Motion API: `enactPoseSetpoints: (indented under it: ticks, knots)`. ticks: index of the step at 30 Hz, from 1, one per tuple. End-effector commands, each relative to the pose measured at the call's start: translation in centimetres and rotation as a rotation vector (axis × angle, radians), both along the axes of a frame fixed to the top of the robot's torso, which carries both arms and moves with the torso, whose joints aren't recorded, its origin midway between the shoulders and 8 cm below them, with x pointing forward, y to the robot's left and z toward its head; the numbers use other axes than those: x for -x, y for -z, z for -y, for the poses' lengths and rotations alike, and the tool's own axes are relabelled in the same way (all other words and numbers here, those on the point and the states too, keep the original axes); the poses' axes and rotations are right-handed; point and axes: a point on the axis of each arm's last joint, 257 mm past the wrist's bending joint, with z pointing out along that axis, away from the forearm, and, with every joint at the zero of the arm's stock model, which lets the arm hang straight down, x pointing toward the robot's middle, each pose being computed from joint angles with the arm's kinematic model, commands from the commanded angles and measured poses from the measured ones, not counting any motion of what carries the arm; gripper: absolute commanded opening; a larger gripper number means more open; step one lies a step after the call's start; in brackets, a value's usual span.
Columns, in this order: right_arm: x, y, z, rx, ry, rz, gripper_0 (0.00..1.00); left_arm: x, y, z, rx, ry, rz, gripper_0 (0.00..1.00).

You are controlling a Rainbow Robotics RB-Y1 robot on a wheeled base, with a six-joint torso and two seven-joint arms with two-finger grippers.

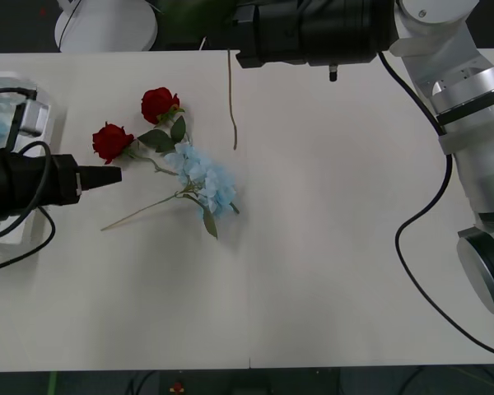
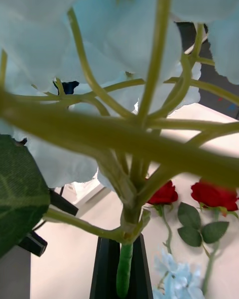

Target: Put the red flowers into the right box and the blue flowers into the left box

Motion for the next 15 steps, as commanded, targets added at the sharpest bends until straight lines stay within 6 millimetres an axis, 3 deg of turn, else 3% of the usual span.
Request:
enactPoseSetpoints:
  ticks: [1,9,15]
  knots:
    - [2.7,-3.8,-4.2,-0.033,-0.08,0.09,0.0,0.4,-2.6,1.4,0.025,0.061,0.24,1.0]
    - [4.0,-3.3,-6.3,-0.04,-0.12,0.08,0.0,-1.0,-5.4,7.6,0.152,0.028,0.5,1.0]
    - [4.6,-2.8,-7.0,-0.031,-0.135,0.075,0.0,-1.3,-6.5,12.0,0.217,-0.011,0.594,1.0]
